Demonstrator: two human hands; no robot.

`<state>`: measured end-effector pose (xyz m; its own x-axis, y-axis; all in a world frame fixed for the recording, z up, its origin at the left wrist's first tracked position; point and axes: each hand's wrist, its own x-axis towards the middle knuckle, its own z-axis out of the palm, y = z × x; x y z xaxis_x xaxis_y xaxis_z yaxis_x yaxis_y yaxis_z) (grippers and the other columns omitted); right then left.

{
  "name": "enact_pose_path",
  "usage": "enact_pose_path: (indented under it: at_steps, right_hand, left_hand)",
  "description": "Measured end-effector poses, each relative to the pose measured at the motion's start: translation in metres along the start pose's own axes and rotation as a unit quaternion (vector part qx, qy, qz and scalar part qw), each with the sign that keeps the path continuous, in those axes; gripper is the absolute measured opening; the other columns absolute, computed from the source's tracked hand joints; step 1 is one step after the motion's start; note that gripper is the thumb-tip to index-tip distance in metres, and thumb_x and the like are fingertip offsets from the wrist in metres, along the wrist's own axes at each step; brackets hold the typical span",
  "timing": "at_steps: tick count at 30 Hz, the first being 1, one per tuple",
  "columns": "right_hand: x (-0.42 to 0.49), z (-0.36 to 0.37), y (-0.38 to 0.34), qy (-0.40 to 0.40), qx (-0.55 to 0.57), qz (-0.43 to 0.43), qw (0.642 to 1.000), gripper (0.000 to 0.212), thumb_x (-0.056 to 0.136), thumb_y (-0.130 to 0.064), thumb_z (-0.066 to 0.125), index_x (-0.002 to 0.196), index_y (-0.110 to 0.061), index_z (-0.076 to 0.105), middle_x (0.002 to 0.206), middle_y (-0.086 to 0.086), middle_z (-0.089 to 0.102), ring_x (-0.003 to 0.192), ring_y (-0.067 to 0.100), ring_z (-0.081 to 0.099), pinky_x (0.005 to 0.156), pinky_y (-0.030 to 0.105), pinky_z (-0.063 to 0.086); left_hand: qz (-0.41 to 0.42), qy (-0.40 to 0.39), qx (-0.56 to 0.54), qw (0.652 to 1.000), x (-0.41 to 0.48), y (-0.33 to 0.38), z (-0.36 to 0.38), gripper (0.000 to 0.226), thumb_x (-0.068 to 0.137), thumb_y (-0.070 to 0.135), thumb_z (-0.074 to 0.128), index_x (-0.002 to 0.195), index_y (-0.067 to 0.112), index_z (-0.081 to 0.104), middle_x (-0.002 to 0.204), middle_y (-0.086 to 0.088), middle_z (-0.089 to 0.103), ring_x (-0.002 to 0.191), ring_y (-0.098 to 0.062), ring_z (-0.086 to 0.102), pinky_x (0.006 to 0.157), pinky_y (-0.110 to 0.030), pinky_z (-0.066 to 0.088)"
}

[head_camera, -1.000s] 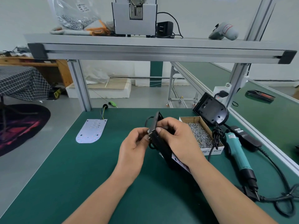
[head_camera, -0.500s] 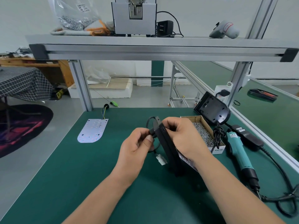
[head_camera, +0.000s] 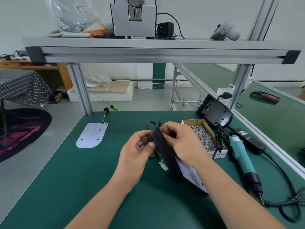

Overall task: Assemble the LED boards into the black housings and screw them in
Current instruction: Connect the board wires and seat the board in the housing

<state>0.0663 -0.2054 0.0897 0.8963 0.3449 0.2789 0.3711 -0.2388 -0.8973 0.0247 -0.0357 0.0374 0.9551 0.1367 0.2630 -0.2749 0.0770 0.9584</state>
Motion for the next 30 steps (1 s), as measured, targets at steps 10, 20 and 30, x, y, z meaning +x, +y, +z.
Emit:
enact_pose_path:
  at_steps: [10, 20, 30]
  right_hand:
    - [0.003, 0.001, -0.003, -0.037, 0.040, -0.010, 0.998, 0.022, 0.097, -0.003, 0.072, 0.077, -0.014, 0.075, 0.078, 0.020, 0.073, 0.069, 0.020, 0.067, 0.067, 0.039, 0.056]
    - [0.003, -0.003, -0.001, -0.088, -0.001, 0.011, 0.996, 0.026, 0.105, -0.012, 0.064, 0.098, -0.029, 0.082, 0.094, -0.004, 0.079, 0.091, 0.016, 0.075, 0.090, 0.039, 0.059]
    - [0.001, 0.010, 0.007, -0.041, 0.116, 0.032, 0.992, 0.023, 0.103, -0.005, 0.064, 0.096, -0.019, 0.080, 0.080, 0.005, 0.078, 0.069, 0.018, 0.077, 0.059, 0.025, 0.059]
  left_hand:
    - [0.023, 0.007, 0.016, 1.000, -0.001, 0.008, 0.001, 0.028, 0.095, -0.014, 0.066, 0.114, 0.007, 0.071, 0.100, -0.006, 0.079, 0.092, -0.010, 0.072, 0.081, -0.020, 0.055]
    - [0.021, 0.020, 0.017, 0.999, -0.001, 0.004, 0.000, 0.032, 0.093, -0.017, 0.065, 0.112, 0.008, 0.072, 0.096, -0.009, 0.078, 0.087, -0.015, 0.072, 0.079, -0.027, 0.058]
    - [0.029, 0.032, 0.027, 0.999, 0.008, -0.008, -0.001, 0.024, 0.096, 0.009, 0.072, 0.102, 0.032, 0.076, 0.091, -0.003, 0.079, 0.074, -0.022, 0.077, 0.076, -0.028, 0.060]
